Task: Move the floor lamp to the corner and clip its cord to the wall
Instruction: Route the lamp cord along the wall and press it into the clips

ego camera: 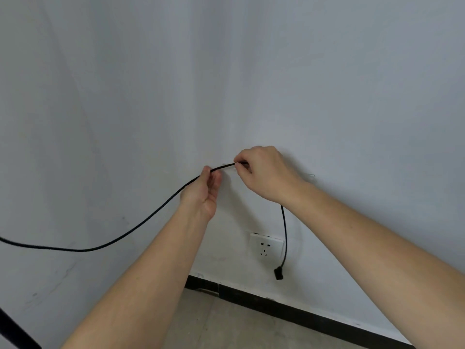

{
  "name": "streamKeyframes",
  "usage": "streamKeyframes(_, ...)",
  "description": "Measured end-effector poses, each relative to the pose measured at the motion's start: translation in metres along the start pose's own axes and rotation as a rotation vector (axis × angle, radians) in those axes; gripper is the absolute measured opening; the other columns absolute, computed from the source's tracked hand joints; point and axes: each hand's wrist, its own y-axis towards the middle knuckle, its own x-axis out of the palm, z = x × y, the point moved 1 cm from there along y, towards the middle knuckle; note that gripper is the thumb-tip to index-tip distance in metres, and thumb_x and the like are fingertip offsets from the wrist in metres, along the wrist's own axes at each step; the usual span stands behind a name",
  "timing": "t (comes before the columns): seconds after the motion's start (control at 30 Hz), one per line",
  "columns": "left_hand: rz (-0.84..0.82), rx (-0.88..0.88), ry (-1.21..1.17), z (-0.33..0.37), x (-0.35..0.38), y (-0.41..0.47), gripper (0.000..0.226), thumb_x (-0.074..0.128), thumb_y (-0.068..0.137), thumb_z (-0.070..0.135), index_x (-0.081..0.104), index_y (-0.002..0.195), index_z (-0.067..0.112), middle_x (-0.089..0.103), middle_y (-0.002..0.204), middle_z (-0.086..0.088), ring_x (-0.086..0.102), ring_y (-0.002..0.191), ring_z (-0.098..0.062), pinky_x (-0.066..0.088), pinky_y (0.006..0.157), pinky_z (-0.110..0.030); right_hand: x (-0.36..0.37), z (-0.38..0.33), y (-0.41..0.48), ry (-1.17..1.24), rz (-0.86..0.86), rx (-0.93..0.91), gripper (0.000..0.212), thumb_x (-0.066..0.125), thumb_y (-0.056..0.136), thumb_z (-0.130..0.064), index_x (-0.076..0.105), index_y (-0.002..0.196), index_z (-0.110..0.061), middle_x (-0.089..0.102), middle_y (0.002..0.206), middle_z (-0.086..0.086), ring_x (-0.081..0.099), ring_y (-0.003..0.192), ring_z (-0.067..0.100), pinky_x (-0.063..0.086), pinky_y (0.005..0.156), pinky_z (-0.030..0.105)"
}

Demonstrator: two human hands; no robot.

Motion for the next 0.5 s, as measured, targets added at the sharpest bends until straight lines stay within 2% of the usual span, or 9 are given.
streamKeyframes(0.1,0.066,0.027,-0.029,0.004,-0.007,0.006,0.007,0.063,0.094,0.002,0.062,0.089,-0.002,0.065,0.083,-0.011,0.067,0.067,-0.015,0.057,0.051,-0.02,-0.003,-0.002,0.007,-0.074,0.009,-0.052,0.02,0.055,0.097,-0.023,0.07,0.102,-0.011,0.066,0.096,0.012,0.062,0.087,0.031,0.052,0.076,0.044)
streamKeyframes(0.23,0.099,0.033,-0.001,0.004,-0.019,0.01,0.008,0.064,0.093,0.001,0.062,0.087,-0.003,0.064,0.08,-0.011,0.068,0.054,-0.012,0.057,0.05,-0.02,0.003,-0.002,0.001,-0.148,-0.002,-0.087,0.026,0.051,0.101,-0.026,0.069,0.104,-0.008,0.058,0.102,0.011,0.061,0.085,0.032,0.052,0.073,0.044)
streamKeyframes(0.33,0.103,0.025,0.006,0.001,-0.027,0.012,0.008,0.064,0.093,0.0,0.061,0.086,-0.003,0.064,0.081,-0.011,0.066,0.062,-0.014,0.058,0.05,-0.021,0.011,0.001,-0.008,-0.111,0.063,-0.073,0.029,0.05,0.101,-0.024,0.07,0.1,-0.003,0.059,0.1,0.011,0.061,0.081,0.032,0.052,0.07,0.043)
streamKeyframes(0.5,0.075,0.028,0.039,0.0,-0.038,0.015,0.012,0.064,0.094,0.002,0.064,0.082,-0.001,0.066,0.078,-0.01,0.068,0.049,-0.01,0.057,0.051,-0.02,0.02,0.012,-0.016,-0.026,0.157,-0.012,0.019,0.059,0.097,-0.02,0.074,0.095,-0.007,0.061,0.089,0.01,0.061,0.08,0.027,0.043,0.066,0.031)
